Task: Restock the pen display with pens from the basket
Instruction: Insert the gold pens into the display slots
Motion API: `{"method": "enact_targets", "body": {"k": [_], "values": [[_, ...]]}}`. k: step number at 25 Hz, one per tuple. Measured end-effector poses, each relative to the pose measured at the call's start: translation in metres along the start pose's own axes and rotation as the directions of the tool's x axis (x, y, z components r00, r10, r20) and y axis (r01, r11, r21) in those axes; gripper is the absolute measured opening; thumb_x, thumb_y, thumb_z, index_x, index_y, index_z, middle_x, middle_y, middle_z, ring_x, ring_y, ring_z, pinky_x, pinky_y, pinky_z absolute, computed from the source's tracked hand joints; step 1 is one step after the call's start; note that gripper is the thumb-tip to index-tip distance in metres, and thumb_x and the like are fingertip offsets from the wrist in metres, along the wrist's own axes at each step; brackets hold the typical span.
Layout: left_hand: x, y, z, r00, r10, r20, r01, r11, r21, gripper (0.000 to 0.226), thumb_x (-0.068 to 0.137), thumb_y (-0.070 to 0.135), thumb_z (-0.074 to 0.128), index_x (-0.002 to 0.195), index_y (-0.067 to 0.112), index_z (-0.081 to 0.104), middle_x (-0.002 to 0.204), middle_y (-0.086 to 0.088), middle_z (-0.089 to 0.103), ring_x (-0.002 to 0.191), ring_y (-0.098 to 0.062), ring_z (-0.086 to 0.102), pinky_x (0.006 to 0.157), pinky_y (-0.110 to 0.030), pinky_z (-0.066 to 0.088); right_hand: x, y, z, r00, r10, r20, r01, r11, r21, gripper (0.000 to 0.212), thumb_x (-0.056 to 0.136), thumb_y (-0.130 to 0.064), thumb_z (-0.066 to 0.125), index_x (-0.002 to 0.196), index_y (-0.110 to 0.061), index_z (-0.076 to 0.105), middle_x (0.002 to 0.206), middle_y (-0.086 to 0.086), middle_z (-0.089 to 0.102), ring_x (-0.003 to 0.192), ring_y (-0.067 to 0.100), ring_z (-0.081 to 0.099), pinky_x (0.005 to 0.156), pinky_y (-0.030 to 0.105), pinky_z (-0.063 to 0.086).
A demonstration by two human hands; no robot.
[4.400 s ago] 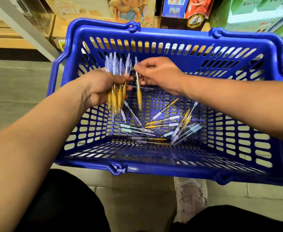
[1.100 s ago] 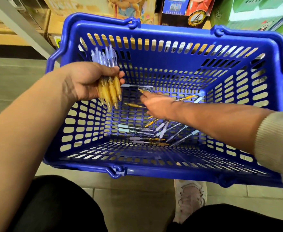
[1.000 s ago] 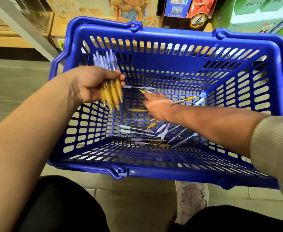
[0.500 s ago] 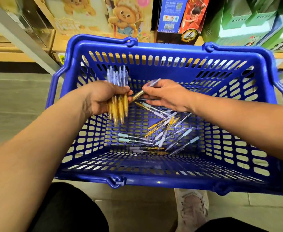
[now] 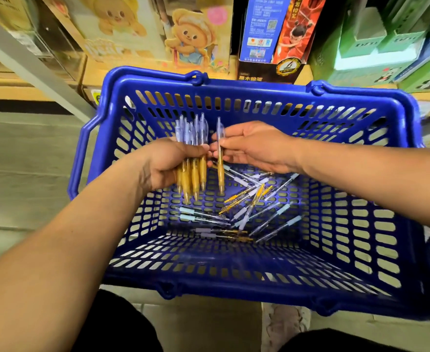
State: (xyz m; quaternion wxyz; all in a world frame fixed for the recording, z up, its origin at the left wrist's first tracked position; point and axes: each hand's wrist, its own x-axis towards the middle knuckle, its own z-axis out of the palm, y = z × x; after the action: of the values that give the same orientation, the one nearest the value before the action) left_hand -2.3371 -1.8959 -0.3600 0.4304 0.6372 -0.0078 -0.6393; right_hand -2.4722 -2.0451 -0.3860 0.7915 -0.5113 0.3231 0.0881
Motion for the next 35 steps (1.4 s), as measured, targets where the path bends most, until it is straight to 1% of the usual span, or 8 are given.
{"method": "enact_targets", "body": {"k": [4, 8, 16, 20, 23, 27, 31, 35], "values": [[-0.039, -0.003, 0.025, 0.988, 0.129, -0.087, -0.138, 0.985, -0.108, 0.019, 0.094, 0.005, 0.065, 0.113, 0.006, 0.070, 0.089, -0.007, 0.079, 0.075, -0.017, 0.076, 0.062, -0.030, 0.062, -0.037, -0.033, 0.026, 0.985, 0.046, -0.164, -0.038, 0.998, 0.051, 0.029, 0.098, -0.010, 0.062, 0.126, -0.003, 0.061, 0.109, 0.016, 0.073, 0.092, 0.019, 0.071, 0.084, 0.027, 0.059], [-0.110, 0.009, 0.044, 0.980, 0.154, -0.129, -0.175, 0.969, -0.172, 0.038, 0.082, 0.017, 0.074, 0.118, 0.005, 0.069, 0.096, -0.007, 0.079, 0.084, -0.019, 0.076, 0.070, -0.034, 0.063, -0.101, -0.079, 0.057, 0.974, 0.079, -0.214, -0.074, 0.997, 0.035, 0.036, 0.097, -0.015, 0.066, 0.130, -0.003, 0.060, 0.108, 0.013, 0.073, 0.087, 0.020, 0.070, 0.070, 0.022, 0.058], [-0.347, 0.089, 0.089, 0.976, 0.159, -0.147, -0.188, 0.957, -0.218, 0.024, 0.093, 0.003, 0.067, 0.117, 0.008, 0.069, 0.094, -0.003, 0.079, 0.083, -0.016, 0.074, 0.084, -0.038, 0.059, -0.296, -0.230, 0.164, 0.949, 0.175, -0.261, -0.136, 0.978, 0.159, 0.040, 0.096, -0.008, 0.065, 0.132, 0.004, 0.055, 0.113, 0.022, 0.071, 0.087, 0.024, 0.073, 0.078, 0.027, 0.062], [-0.498, 0.142, 0.115, 0.979, 0.173, -0.112, -0.195, 0.952, -0.235, 0.032, 0.096, 0.002, 0.064, 0.127, 0.004, 0.065, 0.103, -0.010, 0.073, 0.086, -0.020, 0.072, 0.075, -0.034, 0.062, -0.405, -0.308, 0.234, 0.931, 0.127, -0.343, -0.072, 0.983, 0.169, 0.026, 0.096, -0.008, 0.065, 0.119, 0.001, 0.060, 0.087, 0.012, 0.072, 0.063, 0.012, 0.073, 0.068, 0.025, 0.063], [-0.607, 0.168, 0.130, 0.976, 0.184, -0.116, -0.204, 0.959, -0.198, 0.029, 0.095, 0.006, 0.066, 0.124, 0.009, 0.066, 0.096, -0.004, 0.075, 0.081, -0.013, 0.073, 0.072, -0.029, 0.059, -0.490, -0.357, 0.284, 0.931, 0.084, -0.354, -0.026, 0.986, 0.164, 0.010, 0.094, -0.010, 0.069, 0.102, -0.006, 0.067, 0.076, 0.003, 0.076, 0.065, 0.011, 0.074, 0.065, 0.022, 0.061], [-0.722, 0.181, 0.153, 0.968, 0.234, -0.094, -0.246, 0.958, -0.150, 0.022, 0.095, 0.009, 0.067, 0.117, 0.013, 0.068, 0.094, -0.002, 0.077, 0.086, -0.014, 0.073, 0.081, -0.032, 0.057, -0.581, -0.392, 0.333, 0.933, 0.022, -0.359, 0.016, 0.994, 0.104, 0.005, 0.093, -0.012, 0.070, 0.097, -0.010, 0.071, 0.077, 0.000, 0.077, 0.071, 0.011, 0.074, 0.067, 0.021, 0.059], [-0.790, 0.191, 0.175, 0.930, 0.354, -0.100, -0.363, 0.928, -0.088, 0.024, 0.097, 0.009, 0.065, 0.121, 0.009, 0.069, 0.102, -0.007, 0.077, 0.090, -0.016, 0.072, 0.084, -0.032, 0.057, -0.640, -0.410, 0.354, 0.925, -0.074, -0.373, 0.132, 0.982, 0.133, 0.009, 0.093, -0.015, 0.071, 0.100, -0.009, 0.073, 0.092, 0.010, 0.077, 0.085, 0.020, 0.073, 0.075, 0.027, 0.059], [-0.812, 0.203, 0.198, 0.914, 0.394, -0.092, -0.400, 0.915, -0.049, 0.022, 0.097, 0.011, 0.065, 0.118, 0.011, 0.070, 0.103, -0.005, 0.078, 0.088, -0.013, 0.073, 0.075, -0.025, 0.058, -0.673, -0.426, 0.342, 0.913, -0.151, -0.378, 0.217, 0.967, 0.137, 0.009, 0.092, -0.016, 0.072, 0.100, -0.011, 0.074, 0.096, 0.011, 0.078, 0.086, 0.021, 0.074, 0.074, 0.027, 0.059]]}}
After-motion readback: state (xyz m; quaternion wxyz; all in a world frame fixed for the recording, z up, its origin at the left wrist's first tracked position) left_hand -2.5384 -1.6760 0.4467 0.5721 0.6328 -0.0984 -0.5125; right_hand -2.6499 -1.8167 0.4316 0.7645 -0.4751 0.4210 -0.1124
